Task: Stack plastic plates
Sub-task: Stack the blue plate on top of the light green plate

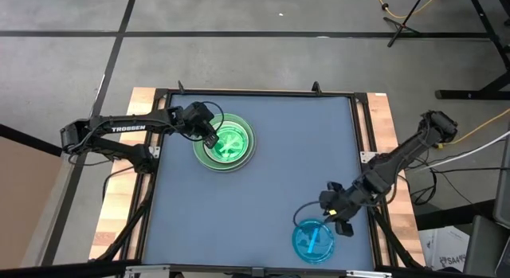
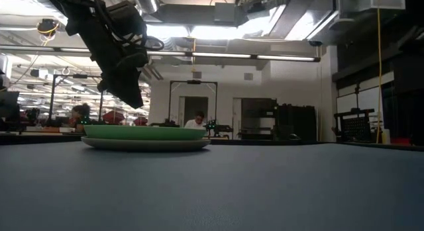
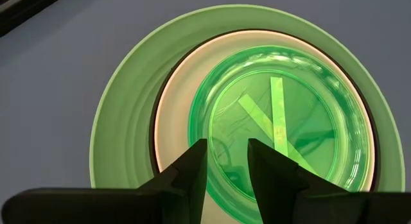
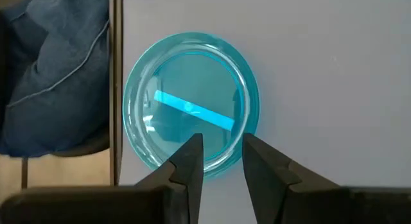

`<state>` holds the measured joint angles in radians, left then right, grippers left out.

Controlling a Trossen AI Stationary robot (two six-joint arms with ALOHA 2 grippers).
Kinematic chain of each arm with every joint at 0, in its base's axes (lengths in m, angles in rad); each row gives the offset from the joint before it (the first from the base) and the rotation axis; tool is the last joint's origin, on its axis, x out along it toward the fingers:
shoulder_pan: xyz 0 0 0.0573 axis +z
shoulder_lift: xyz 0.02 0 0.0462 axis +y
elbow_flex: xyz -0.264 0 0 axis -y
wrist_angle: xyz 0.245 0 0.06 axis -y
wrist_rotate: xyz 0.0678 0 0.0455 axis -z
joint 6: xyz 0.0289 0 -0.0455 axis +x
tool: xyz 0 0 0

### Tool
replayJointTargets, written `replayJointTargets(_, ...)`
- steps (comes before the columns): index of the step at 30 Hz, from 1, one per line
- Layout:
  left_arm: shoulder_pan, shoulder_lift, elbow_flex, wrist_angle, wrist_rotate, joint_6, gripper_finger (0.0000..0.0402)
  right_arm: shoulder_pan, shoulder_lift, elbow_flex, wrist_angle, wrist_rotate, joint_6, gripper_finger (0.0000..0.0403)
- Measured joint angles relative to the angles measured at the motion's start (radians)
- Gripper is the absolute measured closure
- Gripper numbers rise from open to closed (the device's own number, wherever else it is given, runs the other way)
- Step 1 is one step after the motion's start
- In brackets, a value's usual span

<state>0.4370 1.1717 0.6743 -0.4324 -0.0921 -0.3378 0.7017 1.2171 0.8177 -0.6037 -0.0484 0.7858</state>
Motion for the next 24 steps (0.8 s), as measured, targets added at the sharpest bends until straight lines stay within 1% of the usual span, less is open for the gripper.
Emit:
replayJointTargets(5, 0.0, 0.0, 0.0, 0.0, 0.0, 0.0, 0.0297, 0.052, 0.001, 0.0, -0.014, 0.081, 0.072, 0.0303)
replayJointTargets(9, 0.0, 0.0, 0.0, 0.0, 0.0, 0.0, 0.0297, 0.074, 0.03, 0.0, -0.042, 0.14, 0.105, 0.0303)
replayJointTargets(18, 0.0, 0.0, 0.0, 0.0, 0.0, 0.001, 0.0297, 0.077, 0.153, 0.0, -0.043, 0.145, 0.101, 0.0303)
replayJointTargets(24, 0.0, 0.0, 0.0, 0.0, 0.0, 0.001, 0.0297, 0.077, 0.214, 0.0, -0.041, 0.141, 0.101, 0.0303)
